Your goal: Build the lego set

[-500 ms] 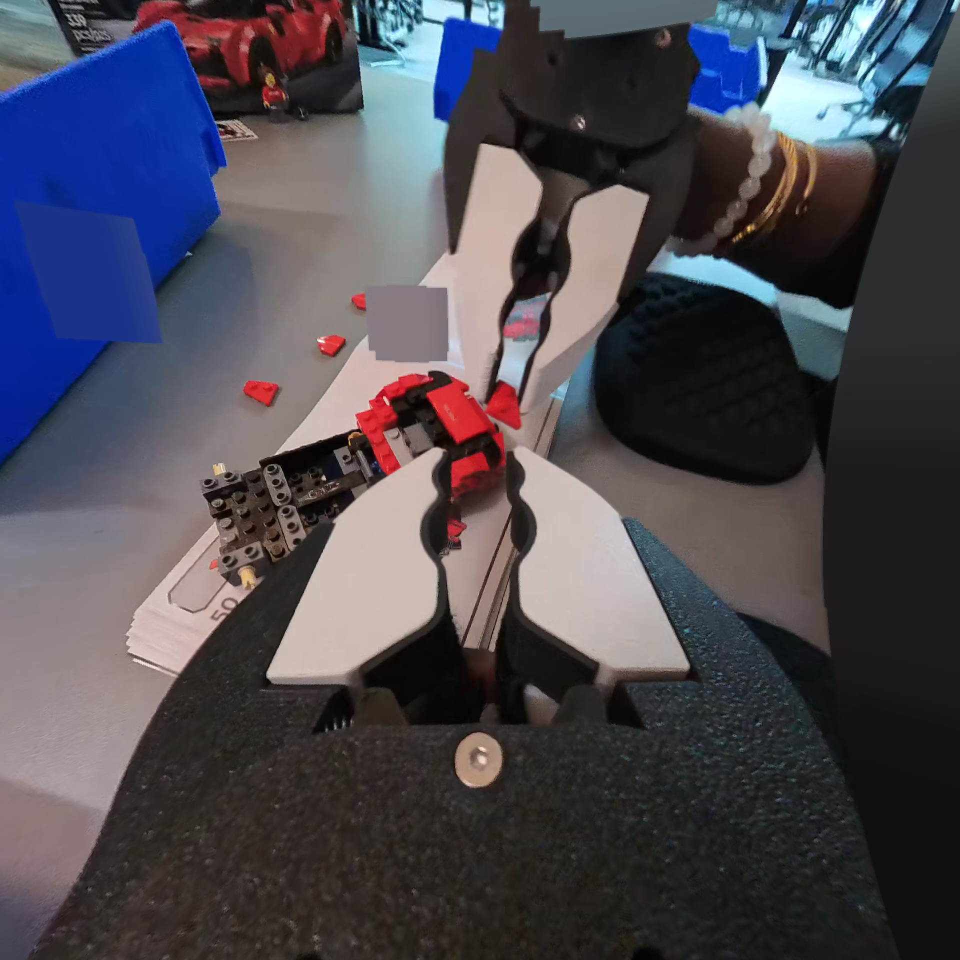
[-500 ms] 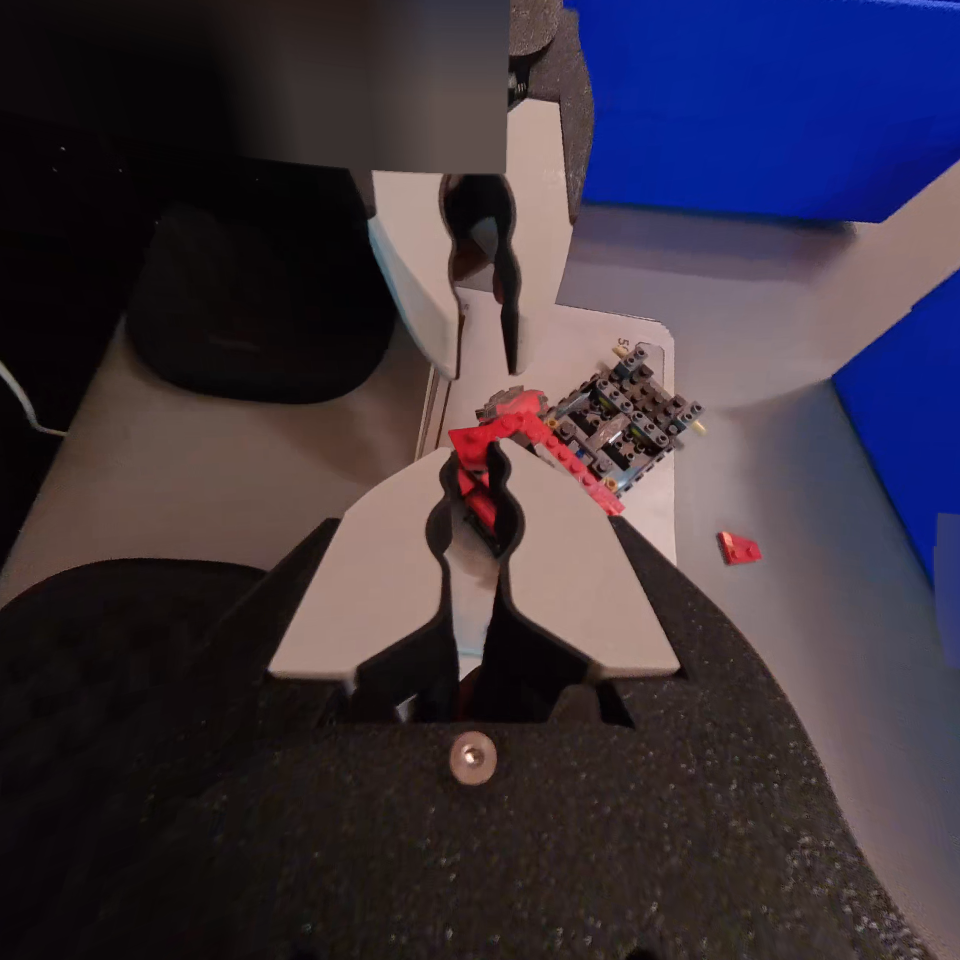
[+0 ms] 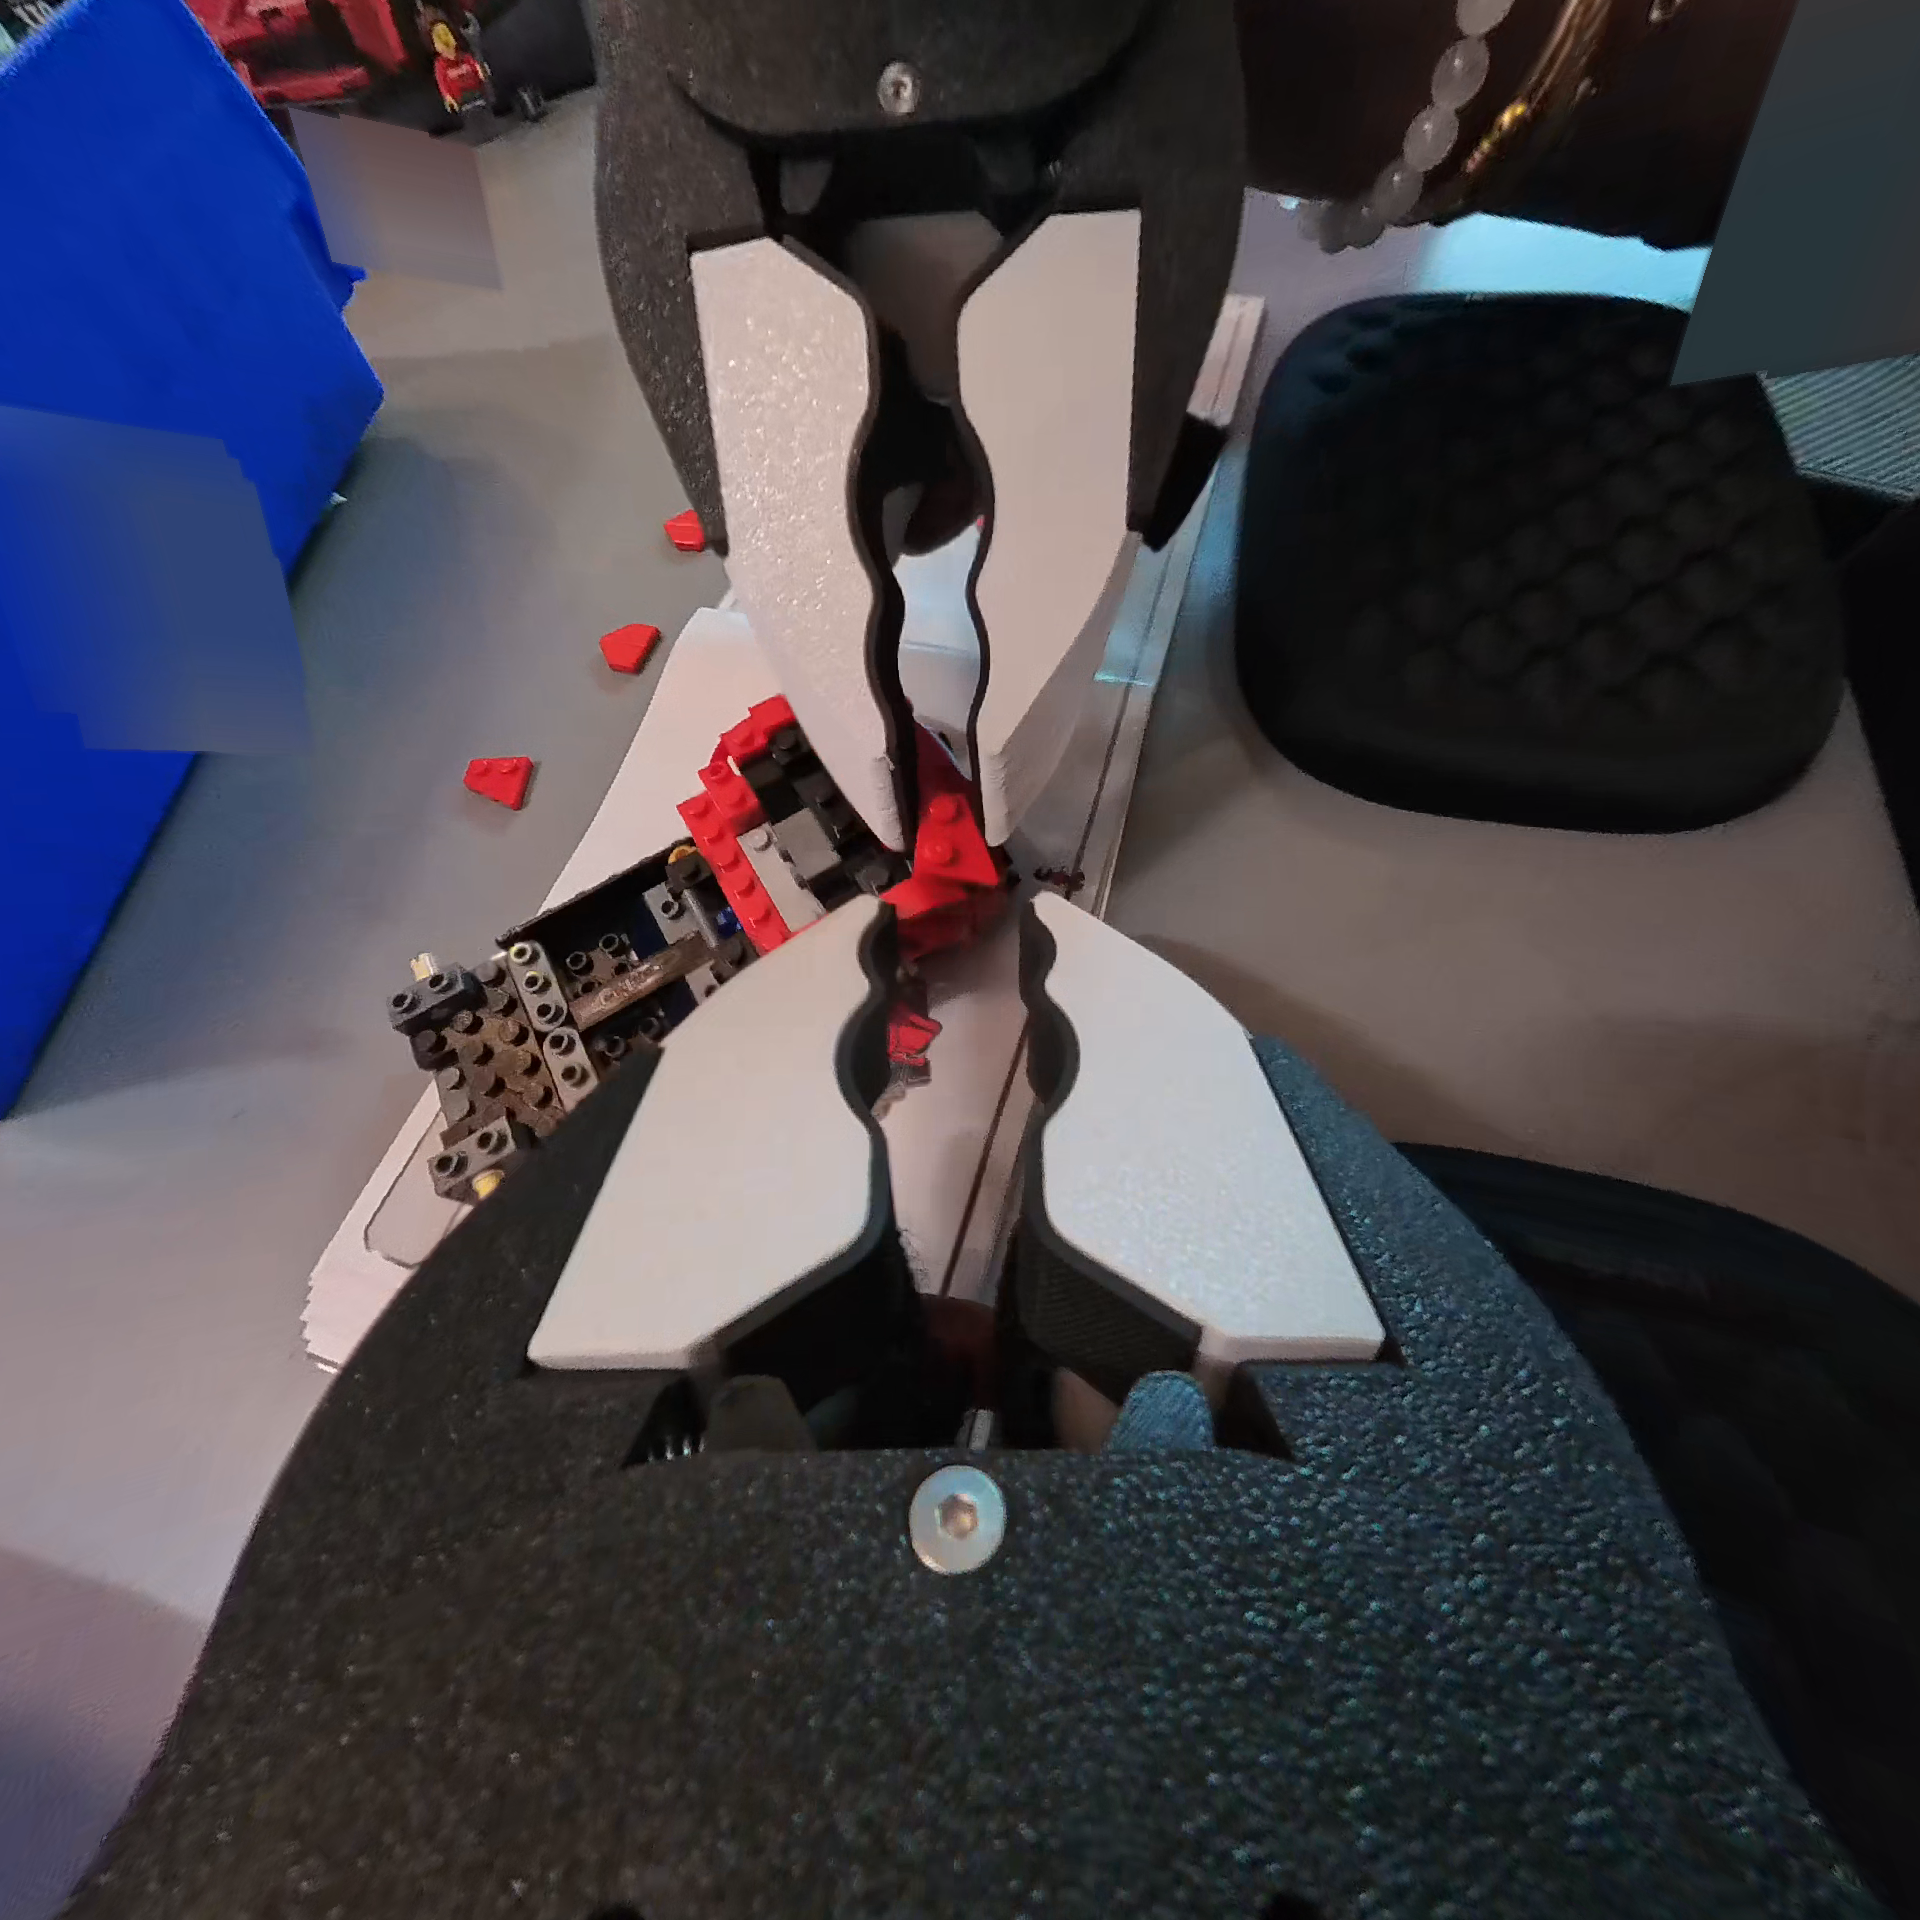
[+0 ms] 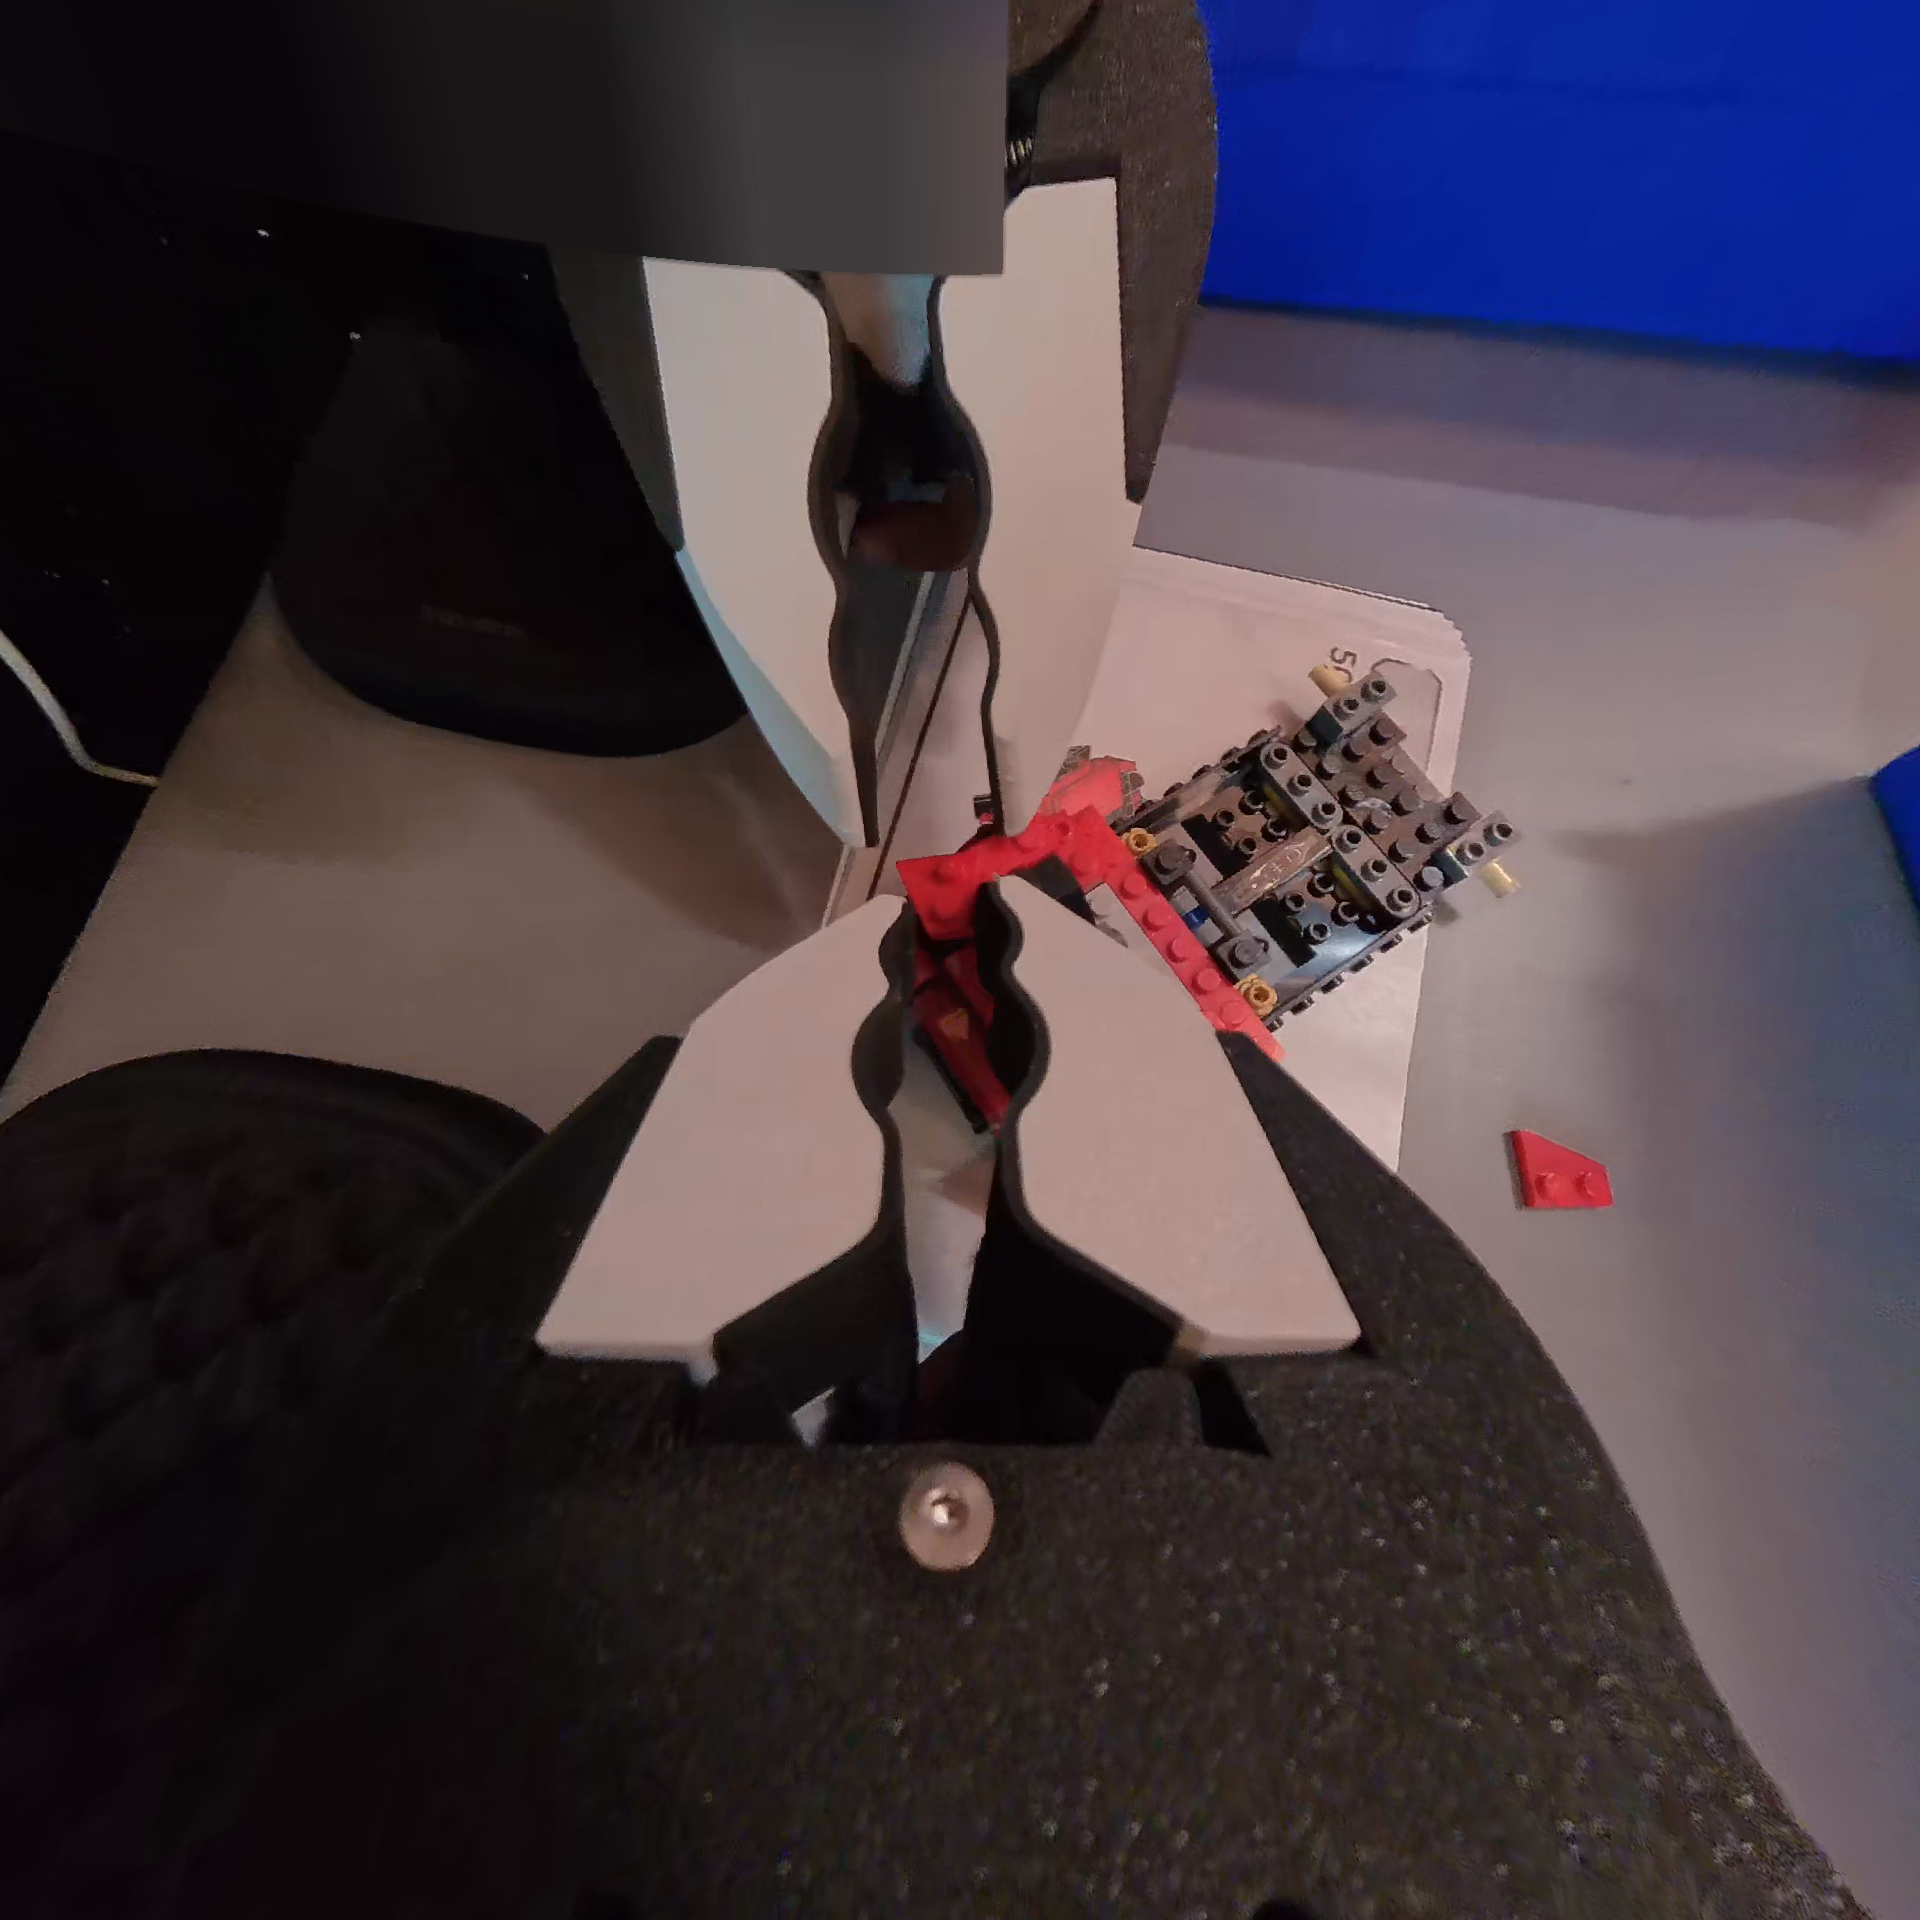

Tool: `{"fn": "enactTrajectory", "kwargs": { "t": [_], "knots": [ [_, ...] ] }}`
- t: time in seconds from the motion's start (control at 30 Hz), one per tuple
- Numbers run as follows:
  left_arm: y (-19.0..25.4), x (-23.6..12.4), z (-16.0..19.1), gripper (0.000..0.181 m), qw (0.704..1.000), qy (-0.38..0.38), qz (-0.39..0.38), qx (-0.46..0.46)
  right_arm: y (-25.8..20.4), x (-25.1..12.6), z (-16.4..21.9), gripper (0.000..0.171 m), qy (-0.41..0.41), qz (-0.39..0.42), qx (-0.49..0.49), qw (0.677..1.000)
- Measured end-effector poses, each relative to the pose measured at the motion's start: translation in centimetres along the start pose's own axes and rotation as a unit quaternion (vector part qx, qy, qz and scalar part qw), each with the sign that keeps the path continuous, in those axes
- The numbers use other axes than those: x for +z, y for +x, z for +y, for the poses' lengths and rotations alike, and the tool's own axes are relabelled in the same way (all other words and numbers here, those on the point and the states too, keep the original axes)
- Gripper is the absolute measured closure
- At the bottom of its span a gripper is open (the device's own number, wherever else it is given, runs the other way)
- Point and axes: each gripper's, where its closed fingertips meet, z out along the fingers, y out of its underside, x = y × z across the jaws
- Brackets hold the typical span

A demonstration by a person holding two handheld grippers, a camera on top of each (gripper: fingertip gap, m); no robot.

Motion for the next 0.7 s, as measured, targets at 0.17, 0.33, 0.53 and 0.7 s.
{"fn": "enactTrajectory", "kwargs": {
  "t": [0.17,0.33,0.53,0.7],
  "knots": [
    [-0.1,-0.3,-1.2,0.158,0.999,0.031,-0.022,0.017,-0.3,-0.3,-1.0,0.16,0.027,-0.052,0.01,0.998],
    [-0.2,-0.4,-1.7,0.166,0.998,0.039,-0.041,0.04,-0.3,-0.6,-1.4,0.16,0.047,-0.074,0.033,0.996],
    [0.4,-0.2,-1.5,0.166,0.998,0.029,-0.033,0.039,-0.8,-0.5,-1.0,0.16,0.037,-0.1,0.047,0.993],
    [0.1,-0.2,-1.3,0.166,0.999,0.023,-0.037,0.026,-0.5,-0.5,-0.9,0.157,0.037,-0.078,0.051,0.995]
  ]
}}
